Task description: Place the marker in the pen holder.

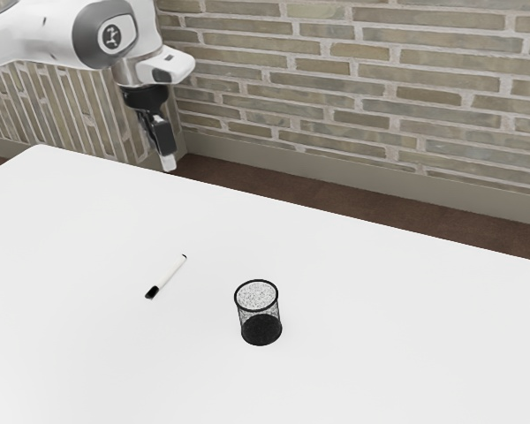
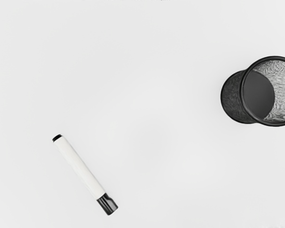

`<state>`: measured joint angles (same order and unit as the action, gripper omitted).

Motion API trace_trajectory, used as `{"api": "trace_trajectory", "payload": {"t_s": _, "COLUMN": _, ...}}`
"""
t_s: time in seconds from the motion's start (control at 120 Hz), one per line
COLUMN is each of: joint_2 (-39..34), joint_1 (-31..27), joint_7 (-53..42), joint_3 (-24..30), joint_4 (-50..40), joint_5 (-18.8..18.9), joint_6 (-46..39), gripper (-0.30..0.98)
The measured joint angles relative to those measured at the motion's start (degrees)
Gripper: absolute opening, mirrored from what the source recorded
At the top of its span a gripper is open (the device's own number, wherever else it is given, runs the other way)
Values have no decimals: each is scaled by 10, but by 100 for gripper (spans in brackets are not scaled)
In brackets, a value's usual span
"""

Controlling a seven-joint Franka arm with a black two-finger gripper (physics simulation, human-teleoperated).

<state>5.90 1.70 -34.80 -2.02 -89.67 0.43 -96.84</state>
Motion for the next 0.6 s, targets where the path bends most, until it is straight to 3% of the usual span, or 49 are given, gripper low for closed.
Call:
{"api": "trace_trajectory", "payload": {"t_s": 0.233, "joint_2": -3, "joint_1": 2, "joint_7": -34, "joint_3": -3, "joint_4": -11, "joint_5": -2, "joint_6": -1, "gripper": 69}}
{"api": "trace_trajectory", "payload": {"t_s": 0.6, "joint_2": -22, "joint_1": -16, "joint_7": 64, "joint_3": -62, "joint_4": -148, "joint_5": 2, "joint_6": -98, "gripper": 69}}
